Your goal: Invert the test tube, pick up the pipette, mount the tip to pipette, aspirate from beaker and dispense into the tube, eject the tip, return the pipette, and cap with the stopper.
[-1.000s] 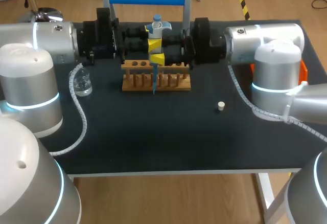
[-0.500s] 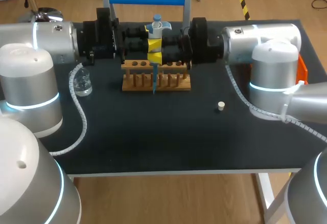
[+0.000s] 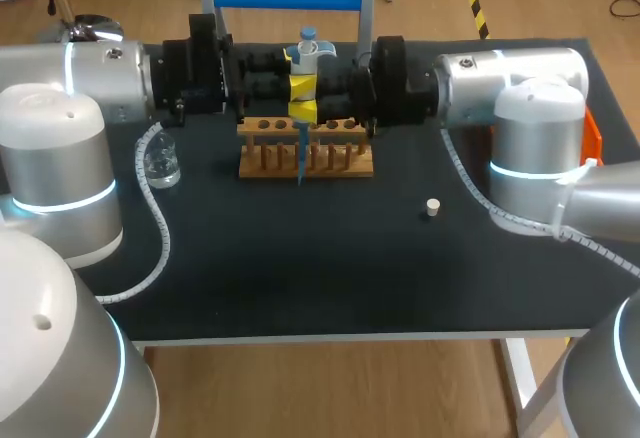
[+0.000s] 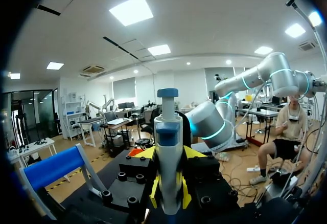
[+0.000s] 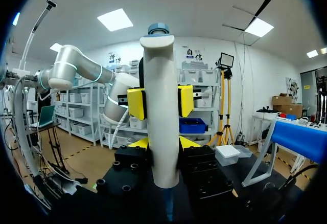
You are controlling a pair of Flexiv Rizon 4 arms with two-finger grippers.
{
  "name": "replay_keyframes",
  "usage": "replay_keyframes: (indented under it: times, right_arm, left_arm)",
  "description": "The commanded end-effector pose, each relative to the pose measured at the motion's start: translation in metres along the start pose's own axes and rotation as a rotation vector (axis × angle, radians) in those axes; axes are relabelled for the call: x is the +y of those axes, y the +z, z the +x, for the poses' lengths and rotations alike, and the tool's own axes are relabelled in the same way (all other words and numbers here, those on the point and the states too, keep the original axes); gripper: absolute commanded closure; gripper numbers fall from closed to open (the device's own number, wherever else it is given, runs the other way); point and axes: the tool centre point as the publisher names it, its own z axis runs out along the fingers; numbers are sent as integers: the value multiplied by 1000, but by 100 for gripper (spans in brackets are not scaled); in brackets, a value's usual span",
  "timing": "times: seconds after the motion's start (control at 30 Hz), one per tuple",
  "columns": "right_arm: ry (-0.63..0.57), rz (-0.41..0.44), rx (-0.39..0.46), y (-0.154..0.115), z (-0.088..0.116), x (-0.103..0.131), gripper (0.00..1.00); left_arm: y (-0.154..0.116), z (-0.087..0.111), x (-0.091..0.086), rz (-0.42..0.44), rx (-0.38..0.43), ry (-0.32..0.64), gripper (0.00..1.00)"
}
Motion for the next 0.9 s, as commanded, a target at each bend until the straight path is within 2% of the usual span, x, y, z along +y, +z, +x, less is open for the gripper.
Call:
replay_keyframes:
  times: [0.03, 0.13, 0.2, 0.47, 0.9]
  right_arm:
    - [1, -4, 8, -2, -1, 0, 100]
    - [6, -7, 11, -2, 0, 0, 100]
    - [11, -7, 9, -3, -1, -1, 100]
    - [-5, 19, -14, -36, -3, -2, 100]
    - [-6, 51, -13, -132, -10, 2, 100]
  left_arm:
    - [0, 1, 1, 2, -3, 2, 100]
    - [0, 1, 1, 2, -3, 2, 100]
    - [0, 1, 1, 2, -3, 2, 0]
    - [0, 1, 1, 2, -3, 2, 0]
    - [0, 1, 1, 2, -3, 2, 0]
